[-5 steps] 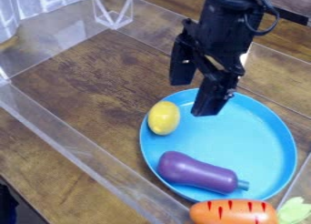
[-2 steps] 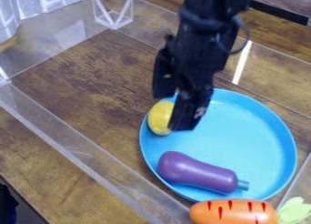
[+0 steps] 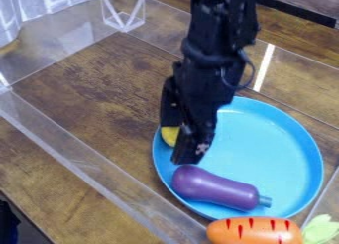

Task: Put the purple eggplant on the blue tray

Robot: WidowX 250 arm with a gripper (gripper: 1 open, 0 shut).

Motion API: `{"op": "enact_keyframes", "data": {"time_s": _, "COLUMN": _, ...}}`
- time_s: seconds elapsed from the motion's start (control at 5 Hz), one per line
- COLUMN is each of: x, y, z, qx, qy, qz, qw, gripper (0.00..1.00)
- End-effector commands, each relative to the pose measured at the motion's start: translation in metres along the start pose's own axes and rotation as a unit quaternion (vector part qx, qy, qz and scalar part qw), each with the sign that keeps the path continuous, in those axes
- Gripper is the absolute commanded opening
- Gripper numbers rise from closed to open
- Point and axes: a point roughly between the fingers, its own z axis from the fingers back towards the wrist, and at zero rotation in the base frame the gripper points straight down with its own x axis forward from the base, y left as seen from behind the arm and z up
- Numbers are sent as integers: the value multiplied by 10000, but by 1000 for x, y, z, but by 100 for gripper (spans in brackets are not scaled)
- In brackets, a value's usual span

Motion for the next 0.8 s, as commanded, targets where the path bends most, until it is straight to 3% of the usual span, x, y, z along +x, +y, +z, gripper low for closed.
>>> {"op": "enact_keyframes", "data": {"time_s": 0.0, "x": 13, "y": 8, "z": -4, "qx": 159, "qy": -195, "qz": -410, "qw": 9988, "gripper": 100}}
{"op": "enact_keyframes", "data": {"time_s": 0.2, "x": 27, "y": 1, "z": -16, "qx": 181, "qy": -227, "qz": -544, "qw": 9981, "gripper": 100}}
{"op": "enact_keyframes", "data": {"time_s": 0.4, "x": 38, "y": -8, "z": -19, "qx": 220, "qy": -272, "qz": -673, "qw": 9971, "gripper": 0}}
{"op": "enact_keyframes", "data": {"time_s": 0.6, "x": 36, "y": -9, "z": -20, "qx": 231, "qy": -306, "qz": -820, "qw": 9959, "gripper": 100}}
